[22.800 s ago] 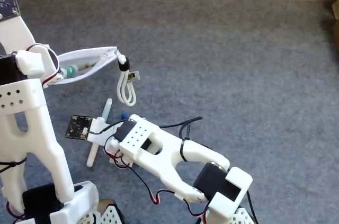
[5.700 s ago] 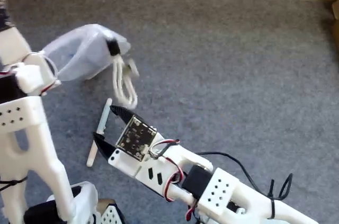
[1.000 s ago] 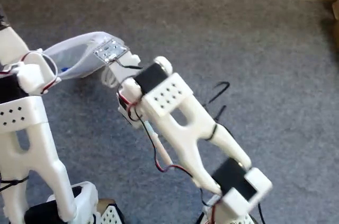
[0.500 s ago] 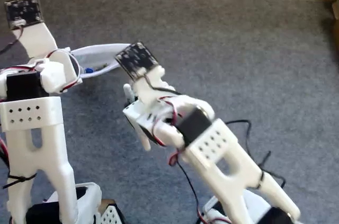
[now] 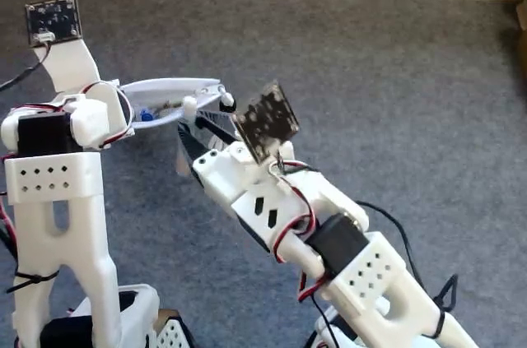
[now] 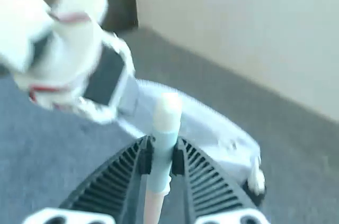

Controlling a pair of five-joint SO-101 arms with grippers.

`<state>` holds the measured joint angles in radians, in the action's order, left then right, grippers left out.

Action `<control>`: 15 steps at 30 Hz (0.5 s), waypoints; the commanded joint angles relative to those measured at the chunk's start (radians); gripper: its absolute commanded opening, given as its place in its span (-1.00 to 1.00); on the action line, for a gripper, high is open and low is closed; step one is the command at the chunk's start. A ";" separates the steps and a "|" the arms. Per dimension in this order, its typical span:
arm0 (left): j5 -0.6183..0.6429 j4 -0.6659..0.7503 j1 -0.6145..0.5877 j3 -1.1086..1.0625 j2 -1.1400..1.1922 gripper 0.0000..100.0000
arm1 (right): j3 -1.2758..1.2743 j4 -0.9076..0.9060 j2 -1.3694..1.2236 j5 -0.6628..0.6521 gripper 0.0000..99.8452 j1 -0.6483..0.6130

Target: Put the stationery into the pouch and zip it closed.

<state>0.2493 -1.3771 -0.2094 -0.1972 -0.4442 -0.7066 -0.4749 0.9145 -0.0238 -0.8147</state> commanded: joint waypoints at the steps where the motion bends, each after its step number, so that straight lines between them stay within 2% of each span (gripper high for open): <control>1: -0.008 -0.006 0.016 -0.008 0.001 -0.99 | -0.013 0.185 0.050 0.011 -0.99 -0.016; 5: -0.009 0.000 0.013 -0.022 0.001 -0.99 | -0.045 0.338 0.051 0.011 -0.99 -0.012; 15: -0.040 0.002 0.012 -0.030 0.001 -0.99 | -0.048 0.490 0.050 0.011 -0.98 0.028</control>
<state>0.2355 -1.3771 -0.2094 -0.2171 -0.4442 -0.7649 -0.0361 0.9283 -0.0238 -0.8132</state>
